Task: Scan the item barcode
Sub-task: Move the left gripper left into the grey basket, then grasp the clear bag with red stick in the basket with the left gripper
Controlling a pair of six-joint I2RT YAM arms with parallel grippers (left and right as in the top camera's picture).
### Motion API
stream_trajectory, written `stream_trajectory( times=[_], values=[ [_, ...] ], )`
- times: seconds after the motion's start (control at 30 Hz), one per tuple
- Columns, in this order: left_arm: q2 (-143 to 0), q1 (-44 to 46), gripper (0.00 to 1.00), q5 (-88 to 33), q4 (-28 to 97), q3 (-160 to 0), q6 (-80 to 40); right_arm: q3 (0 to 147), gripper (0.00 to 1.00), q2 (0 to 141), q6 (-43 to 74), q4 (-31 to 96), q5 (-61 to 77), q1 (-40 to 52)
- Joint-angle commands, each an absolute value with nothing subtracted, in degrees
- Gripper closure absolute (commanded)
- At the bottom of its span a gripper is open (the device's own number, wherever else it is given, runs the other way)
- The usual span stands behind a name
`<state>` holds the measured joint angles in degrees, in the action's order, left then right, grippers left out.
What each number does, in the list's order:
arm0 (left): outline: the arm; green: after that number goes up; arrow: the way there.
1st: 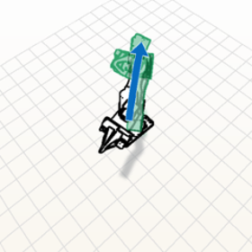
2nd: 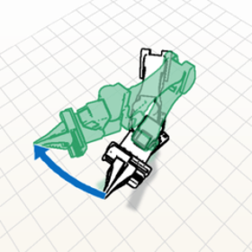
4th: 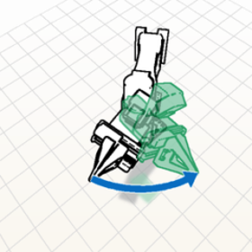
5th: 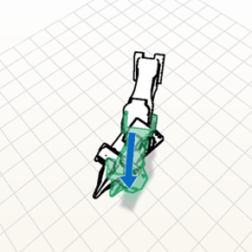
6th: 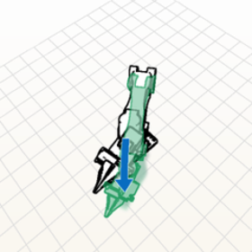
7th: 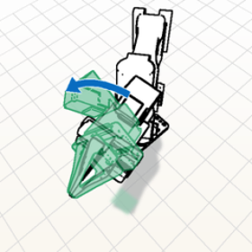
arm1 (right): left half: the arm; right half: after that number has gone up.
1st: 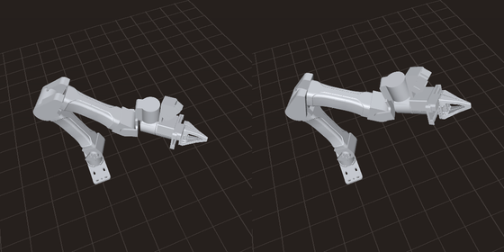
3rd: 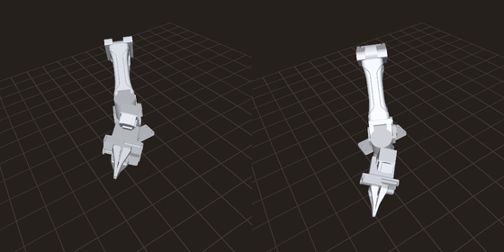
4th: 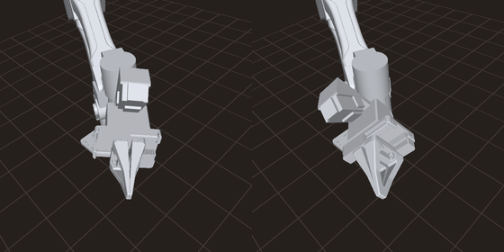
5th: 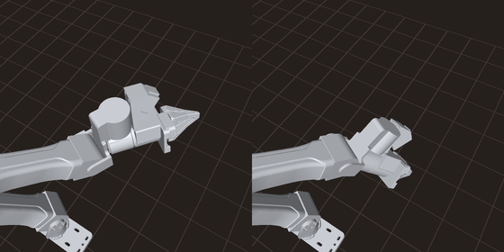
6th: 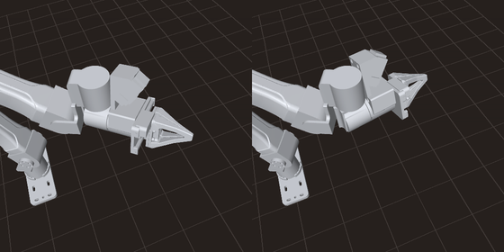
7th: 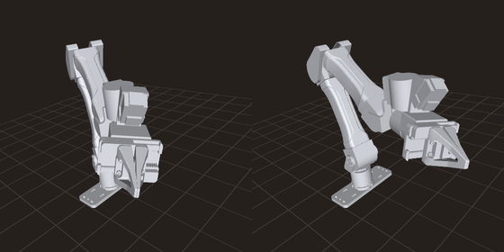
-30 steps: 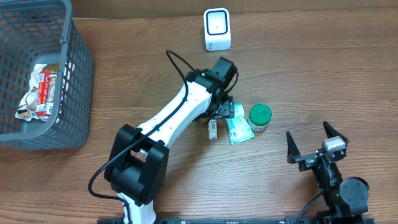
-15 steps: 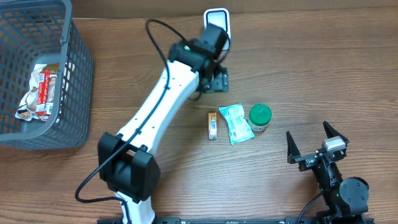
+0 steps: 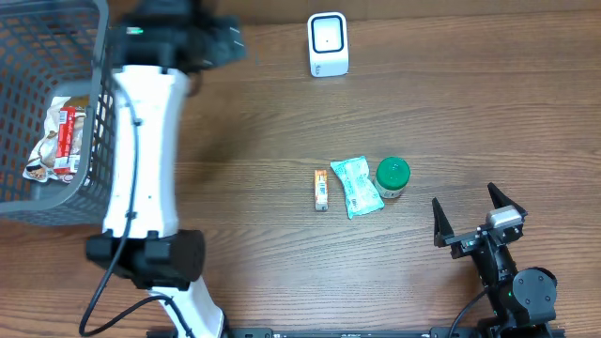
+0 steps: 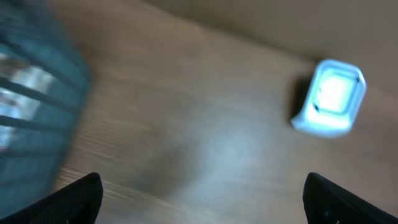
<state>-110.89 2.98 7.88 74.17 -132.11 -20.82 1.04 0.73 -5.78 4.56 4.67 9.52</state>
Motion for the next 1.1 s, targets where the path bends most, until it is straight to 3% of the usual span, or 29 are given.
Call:
stream_trajectory(
  times=[0.0,0.17,0.5,1.07],
  values=[
    [-109.7,-4.2,0.05,9.6,74.3,-137.7,-15.5,0.4,0.0,0.2,-5.8,4.4,4.8,9.5],
    [-109.9,-12.1,0.0,9.6,75.0,-138.1,-8.6,0.4,0.0,0.2,-5.8,4.4,4.8,9.5],
    [-110.3,-24.3,0.0,9.6,74.1,-138.1,-0.6,0.4,0.0,0.2,-5.8,4.4,4.8,9.5],
    [-123.1,-35.1,0.0,9.4,74.4,-138.1,6.5,0.4,0.0,0.2,-5.8,4.4,4.8,9.5]
  ],
)
